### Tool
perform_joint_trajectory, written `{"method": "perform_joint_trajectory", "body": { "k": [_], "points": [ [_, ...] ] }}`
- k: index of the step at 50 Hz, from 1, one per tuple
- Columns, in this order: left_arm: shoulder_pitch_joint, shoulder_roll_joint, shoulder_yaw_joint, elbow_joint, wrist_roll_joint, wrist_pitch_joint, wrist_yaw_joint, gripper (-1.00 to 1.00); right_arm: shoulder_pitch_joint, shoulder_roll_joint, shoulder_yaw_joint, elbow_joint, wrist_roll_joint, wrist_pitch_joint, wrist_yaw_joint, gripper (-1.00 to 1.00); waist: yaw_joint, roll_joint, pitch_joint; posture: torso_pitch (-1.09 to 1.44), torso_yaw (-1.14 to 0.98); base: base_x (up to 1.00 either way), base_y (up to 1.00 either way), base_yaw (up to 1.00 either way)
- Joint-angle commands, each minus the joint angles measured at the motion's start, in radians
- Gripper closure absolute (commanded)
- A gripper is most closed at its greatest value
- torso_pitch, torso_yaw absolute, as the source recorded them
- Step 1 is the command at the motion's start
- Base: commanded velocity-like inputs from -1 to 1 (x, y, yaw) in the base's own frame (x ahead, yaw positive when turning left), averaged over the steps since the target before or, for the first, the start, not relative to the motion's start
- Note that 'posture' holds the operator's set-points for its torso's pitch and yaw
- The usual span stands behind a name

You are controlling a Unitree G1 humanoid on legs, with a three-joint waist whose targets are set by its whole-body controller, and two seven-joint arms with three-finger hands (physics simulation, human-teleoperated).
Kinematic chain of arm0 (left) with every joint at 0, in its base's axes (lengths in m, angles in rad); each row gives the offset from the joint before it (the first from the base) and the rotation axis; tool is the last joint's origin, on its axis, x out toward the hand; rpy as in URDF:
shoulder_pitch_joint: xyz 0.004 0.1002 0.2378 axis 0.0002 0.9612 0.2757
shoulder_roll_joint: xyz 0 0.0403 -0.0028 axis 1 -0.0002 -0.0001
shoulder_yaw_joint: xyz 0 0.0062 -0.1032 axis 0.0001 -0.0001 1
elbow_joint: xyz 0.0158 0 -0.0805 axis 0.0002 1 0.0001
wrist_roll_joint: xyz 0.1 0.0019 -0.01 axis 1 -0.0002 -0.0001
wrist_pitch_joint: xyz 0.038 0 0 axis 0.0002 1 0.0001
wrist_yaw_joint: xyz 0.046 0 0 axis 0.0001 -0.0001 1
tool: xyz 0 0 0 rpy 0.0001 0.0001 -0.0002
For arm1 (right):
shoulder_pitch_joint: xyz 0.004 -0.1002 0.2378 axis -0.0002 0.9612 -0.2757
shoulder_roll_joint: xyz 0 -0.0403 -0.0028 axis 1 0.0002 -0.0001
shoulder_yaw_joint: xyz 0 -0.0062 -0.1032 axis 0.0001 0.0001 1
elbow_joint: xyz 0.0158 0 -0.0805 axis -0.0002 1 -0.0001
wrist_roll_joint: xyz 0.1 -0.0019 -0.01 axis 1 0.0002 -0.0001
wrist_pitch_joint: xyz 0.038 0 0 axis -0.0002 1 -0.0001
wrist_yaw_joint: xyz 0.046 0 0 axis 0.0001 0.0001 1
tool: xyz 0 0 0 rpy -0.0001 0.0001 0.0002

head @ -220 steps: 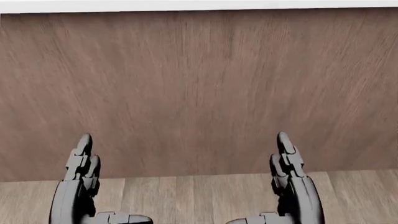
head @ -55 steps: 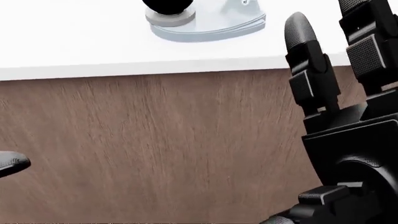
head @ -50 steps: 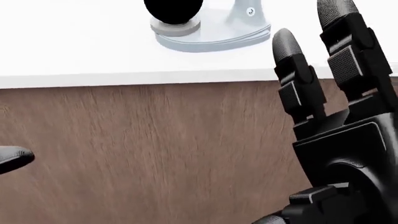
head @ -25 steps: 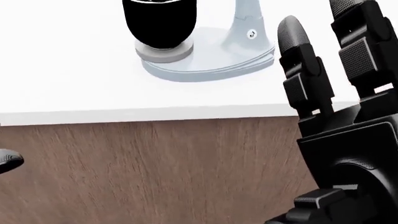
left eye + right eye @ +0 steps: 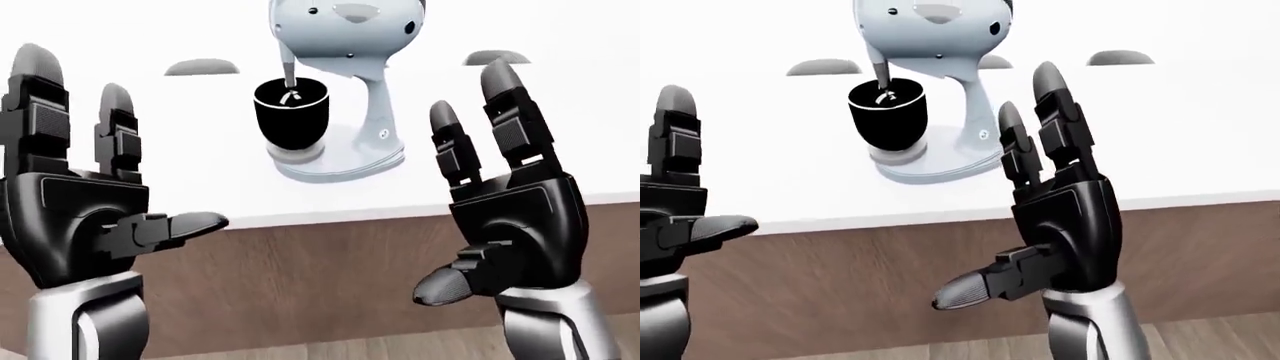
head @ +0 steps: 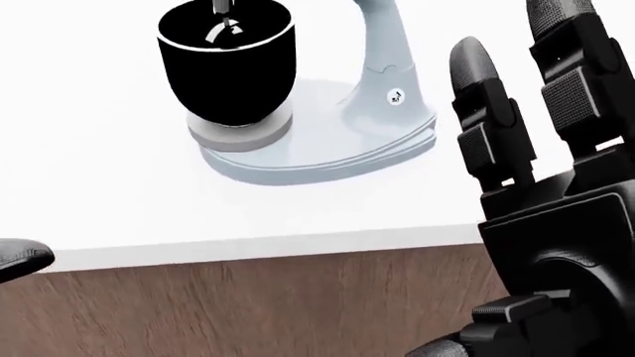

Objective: Open the stand mixer head.

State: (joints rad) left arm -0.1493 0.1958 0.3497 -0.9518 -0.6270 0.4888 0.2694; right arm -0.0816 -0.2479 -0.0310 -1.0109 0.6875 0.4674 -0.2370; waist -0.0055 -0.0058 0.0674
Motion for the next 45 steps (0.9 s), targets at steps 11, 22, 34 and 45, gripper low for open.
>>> {"method": "perform_joint_trajectory", "body": {
  "k": [11, 22, 34, 45],
  "points": [
    [-0.021, 0.014, 0.019, -0.028, 0.002, -0.031, -0.001, -0.98, -0.022, -0.005, 0.007, -0.036, -0.011, -0.033, 0.003, -1.0, 0.02, 0.04, -0.019, 0.0, 0.0, 0.06, 0.0, 0.0],
    [-0.016, 0.007, 0.01, -0.029, 0.028, -0.036, -0.016, -0.98, -0.026, -0.01, 0.007, -0.036, -0.005, -0.031, -0.003, -1.0, 0.008, 0.013, -0.038, 0.0, 0.0, 0.0, 0.0, 0.0],
    [-0.021, 0.009, 0.016, -0.031, 0.03, -0.024, -0.016, -0.98, -0.025, -0.005, 0.001, -0.036, -0.003, -0.023, 0.001, -1.0, 0.007, 0.004, -0.095, -0.09, 0.0, 0.0, 0.0, 0.0],
    [-0.025, 0.014, 0.018, -0.03, 0.025, -0.024, -0.013, -0.98, -0.024, 0.04, -0.016, -0.036, -0.029, 0.015, 0.033, -1.0, 0.01, 0.007, -0.184, -0.2, 0.0, 0.0, 0.0, 0.0]
  ]
}}
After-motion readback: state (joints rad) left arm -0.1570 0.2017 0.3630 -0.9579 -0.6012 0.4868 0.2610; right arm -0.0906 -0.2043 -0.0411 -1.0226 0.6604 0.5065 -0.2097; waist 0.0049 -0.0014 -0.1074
